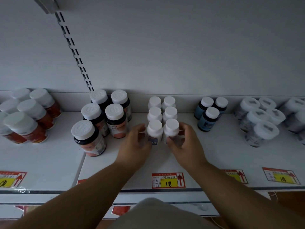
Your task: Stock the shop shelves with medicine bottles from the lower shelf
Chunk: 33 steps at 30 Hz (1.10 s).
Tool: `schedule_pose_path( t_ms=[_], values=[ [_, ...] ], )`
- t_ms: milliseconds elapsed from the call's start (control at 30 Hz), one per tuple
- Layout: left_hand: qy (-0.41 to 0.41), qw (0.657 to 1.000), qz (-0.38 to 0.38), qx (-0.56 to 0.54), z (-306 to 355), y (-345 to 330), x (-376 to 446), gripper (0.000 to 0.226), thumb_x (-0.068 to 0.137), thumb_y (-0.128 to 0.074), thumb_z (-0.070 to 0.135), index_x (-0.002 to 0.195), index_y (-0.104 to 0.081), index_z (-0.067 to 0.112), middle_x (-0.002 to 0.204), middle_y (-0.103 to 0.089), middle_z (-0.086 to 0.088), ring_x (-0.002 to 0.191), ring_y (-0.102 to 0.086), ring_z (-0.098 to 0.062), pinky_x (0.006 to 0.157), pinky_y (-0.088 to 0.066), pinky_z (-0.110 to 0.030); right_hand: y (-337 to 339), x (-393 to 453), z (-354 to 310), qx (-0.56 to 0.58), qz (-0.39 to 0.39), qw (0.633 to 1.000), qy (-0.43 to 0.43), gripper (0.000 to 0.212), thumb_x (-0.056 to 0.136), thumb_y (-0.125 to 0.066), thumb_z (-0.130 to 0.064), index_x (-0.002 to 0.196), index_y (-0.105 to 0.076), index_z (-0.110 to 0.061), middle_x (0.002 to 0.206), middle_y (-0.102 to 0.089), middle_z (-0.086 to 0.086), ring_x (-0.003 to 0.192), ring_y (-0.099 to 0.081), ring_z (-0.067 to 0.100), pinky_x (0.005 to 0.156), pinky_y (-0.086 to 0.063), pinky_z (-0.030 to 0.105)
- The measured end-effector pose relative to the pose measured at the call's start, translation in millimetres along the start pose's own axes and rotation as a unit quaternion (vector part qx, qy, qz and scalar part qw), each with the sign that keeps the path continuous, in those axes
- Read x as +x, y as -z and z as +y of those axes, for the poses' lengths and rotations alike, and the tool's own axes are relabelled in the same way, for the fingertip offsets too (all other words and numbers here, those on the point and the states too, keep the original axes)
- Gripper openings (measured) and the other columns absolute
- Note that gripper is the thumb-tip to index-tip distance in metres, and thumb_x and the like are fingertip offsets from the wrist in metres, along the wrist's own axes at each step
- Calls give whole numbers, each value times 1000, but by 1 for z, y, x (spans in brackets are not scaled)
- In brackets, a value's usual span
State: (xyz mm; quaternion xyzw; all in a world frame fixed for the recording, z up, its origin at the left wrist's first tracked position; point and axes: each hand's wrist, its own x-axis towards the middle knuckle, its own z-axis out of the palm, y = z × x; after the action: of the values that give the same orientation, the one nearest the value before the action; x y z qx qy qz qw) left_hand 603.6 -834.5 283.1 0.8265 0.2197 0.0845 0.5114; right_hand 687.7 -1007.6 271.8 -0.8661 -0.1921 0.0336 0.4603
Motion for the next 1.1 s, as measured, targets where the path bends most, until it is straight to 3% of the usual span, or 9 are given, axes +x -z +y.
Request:
schedule_pose_path(
  t_ms=[200,333,467,567,667,833,1000,1100],
  values=[
    [-61,995,5,82,-1,-5,15,55,79,-77,28,130,-54,29,120,-62,9,98,-59,-3,78,-40,-9,-9,5,-1,-15,28,999,22,53,82,-78,-32,126,-50,-23,114,-59,-8,99,-60,12,78,-44,19],
    [-77,993,15,84,-4,-6,17,53,78,-79,27,125,-55,26,115,-60,8,94,-57,-2,70,-37,-3,-10,6,1,-20,38,999,8,53,80,-80,-34,123,-49,-25,110,-56,-9,97,-59,11,79,-46,23],
    [-87,993,12,81,-8,-7,20,55,77,-80,27,125,-55,25,118,-61,7,95,-58,-3,75,-39,-6,-9,7,3,-14,34,999,9,56,79,-80,-35,124,-49,-24,114,-57,-7,99,-58,12,81,-48,26],
    [-72,994,12,76,-13,-9,23,70,74,-83,34,133,-49,23,126,-57,3,106,-58,-8,89,-51,-25,-8,9,4,-2,35,999,21,63,76,-82,-34,127,-47,-20,119,-50,-6,107,-52,11,87,-46,20],
    [-28,998,-7,54,-9,-7,26,98,70,-85,40,150,-31,23,145,-48,1,126,-51,-14,105,-46,-41,-6,12,4,38,3,999,28,76,75,-83,-36,137,-42,-20,129,-45,-10,115,-46,3,87,-34,6],
    [-87,993,-38,65,-3,-8,27,78,70,-75,45,140,-42,39,131,-59,15,118,-59,-7,97,-52,-41,-4,16,9,71,-46,995,50,76,77,-79,-39,141,-42,-23,134,-51,-5,120,-51,7,96,-43,21],
    [-116,990,-19,72,-2,-10,25,67,75,-78,35,135,-47,34,127,-60,13,115,-59,-8,97,-52,-38,-3,18,8,77,-48,995,49,77,75,-82,-41,139,-42,-25,132,-51,-9,117,-52,4,91,-41,13],
    [-99,993,-25,67,-1,-10,29,84,68,-81,54,138,-41,29,134,-56,9,121,-55,-11,100,-50,-42,2,27,6,106,-68,992,26,88,68,-88,-42,140,-39,-26,136,-52,-13,121,-54,4,95,-47,24]
  ],
)
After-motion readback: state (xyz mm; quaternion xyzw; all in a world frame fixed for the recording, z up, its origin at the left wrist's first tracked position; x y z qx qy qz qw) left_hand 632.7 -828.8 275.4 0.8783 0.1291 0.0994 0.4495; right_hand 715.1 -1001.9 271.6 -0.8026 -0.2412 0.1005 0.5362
